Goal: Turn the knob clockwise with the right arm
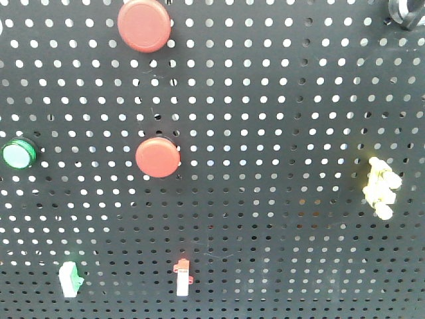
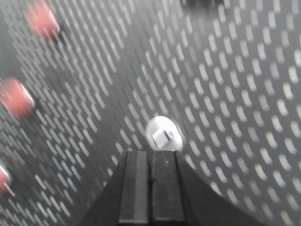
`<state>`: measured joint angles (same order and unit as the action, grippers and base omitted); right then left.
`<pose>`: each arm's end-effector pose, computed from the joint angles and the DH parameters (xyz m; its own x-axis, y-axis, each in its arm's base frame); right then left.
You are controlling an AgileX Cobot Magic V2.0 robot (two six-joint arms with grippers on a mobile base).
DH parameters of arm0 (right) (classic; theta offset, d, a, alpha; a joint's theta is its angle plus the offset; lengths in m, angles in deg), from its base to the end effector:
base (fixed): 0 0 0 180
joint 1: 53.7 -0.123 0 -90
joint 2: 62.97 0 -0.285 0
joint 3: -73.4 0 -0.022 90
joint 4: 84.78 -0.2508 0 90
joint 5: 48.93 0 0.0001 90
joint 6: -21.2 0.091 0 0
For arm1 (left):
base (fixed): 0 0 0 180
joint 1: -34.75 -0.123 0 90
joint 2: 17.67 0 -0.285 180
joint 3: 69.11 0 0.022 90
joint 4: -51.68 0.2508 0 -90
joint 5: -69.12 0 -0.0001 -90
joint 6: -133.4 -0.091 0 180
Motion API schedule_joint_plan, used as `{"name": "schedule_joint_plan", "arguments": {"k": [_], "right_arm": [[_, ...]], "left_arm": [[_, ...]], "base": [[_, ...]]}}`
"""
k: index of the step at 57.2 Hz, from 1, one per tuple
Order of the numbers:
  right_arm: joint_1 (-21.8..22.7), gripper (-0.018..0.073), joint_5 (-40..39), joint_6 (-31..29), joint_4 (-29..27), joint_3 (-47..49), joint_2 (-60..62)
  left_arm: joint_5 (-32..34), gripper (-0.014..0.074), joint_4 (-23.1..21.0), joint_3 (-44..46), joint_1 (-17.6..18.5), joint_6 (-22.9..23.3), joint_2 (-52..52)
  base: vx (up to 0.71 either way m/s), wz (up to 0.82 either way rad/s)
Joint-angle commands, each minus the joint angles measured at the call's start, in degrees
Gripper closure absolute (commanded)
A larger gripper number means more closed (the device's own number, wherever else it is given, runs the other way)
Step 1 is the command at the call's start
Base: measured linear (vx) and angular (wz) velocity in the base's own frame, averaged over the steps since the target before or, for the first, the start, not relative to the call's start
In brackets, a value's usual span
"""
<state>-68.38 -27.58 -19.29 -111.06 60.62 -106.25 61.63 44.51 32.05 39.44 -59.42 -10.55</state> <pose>0.0690 0.0333 0.4993 0.3442 -0.1875 -0.9200 -0.3194 0.8981 -0.3025 0.0563 -0.0061 0.1925 -0.0489 0.1038 -0.9934 0.1033 0.9898 0.0984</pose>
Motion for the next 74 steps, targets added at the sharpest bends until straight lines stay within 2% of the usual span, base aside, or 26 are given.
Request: {"name": "schedule_joint_plan", "arguments": {"k": [1, 10, 41, 46, 52, 55, 61, 62, 65, 69, 74], "right_arm": [[0.0, 0.0567, -3.4, 5.0, 5.3, 1.3, -1.3], [0.0, 0.0567, -2.2, 8.3, 5.7, 1.3, -1.5], [0.0, 0.0567, -3.3, 7.7, 6.6, 1.3, -1.5], [0.0, 0.0567, -0.7, 8.8, 6.7, 1.3, -1.7], [0.0, 0.0567, 0.7, 16.3, 13.2, -2.3, -1.8], [0.0, 0.0567, -1.1, 24.2, 18.3, -5.8, -1.3], [0.0, 0.0567, -7.9, 40.2, 30.2, -16.8, 0.9], [0.0, 0.0567, -10.9, 42.8, 32.2, -19.4, 1.6], [0.3, 0.0567, -16.2, 47.4, 35.8, -25.5, 3.7], [1.6, 0.0567, -22.0, 49.6, 36.8, -33.2, 7.5], [5.3, 0.0567, -26.6, 50.5, 34.5, -43.7, 13.5]], "left_arm": [[4.7, 0.0603, -0.6, -1.9, 0.4, 0.2, -0.9], [4.7, 0.0603, -0.6, -1.9, 0.4, 0.2, -0.9], [4.7, 0.0603, -0.6, -1.9, 0.4, 0.2, -0.9], [4.7, 0.0603, -0.6, -1.9, 0.4, 0.2, -0.9], [4.7, 0.0603, -0.6, -1.9, 0.4, 0.2, -0.9], [4.7, 0.0603, -0.6, -1.9, 0.4, 0.2, -0.9], [4.7, 0.0603, -0.6, -1.9, 0.4, 0.2, -0.9], [4.7, 0.0603, -0.6, -1.9, 0.4, 0.2, -0.9], [4.7, 0.0603, -0.6, -1.9, 0.4, 0.2, -0.9], [4.7, 0.0603, -0.6, -1.9, 0.4, 0.2, -0.9], [4.7, 0.0603, -0.6, -1.9, 0.4, 0.2, -0.9]], "base": [[0.0, 0.0], [0.0, 0.0], [0.0, 0.0], [0.0, 0.0], [0.0, 0.0], [0.0, 0.0], [0.0, 0.0], [0.0, 0.0], [0.0, 0.0], [0.0, 0.0], [0.0, 0.0]]}}
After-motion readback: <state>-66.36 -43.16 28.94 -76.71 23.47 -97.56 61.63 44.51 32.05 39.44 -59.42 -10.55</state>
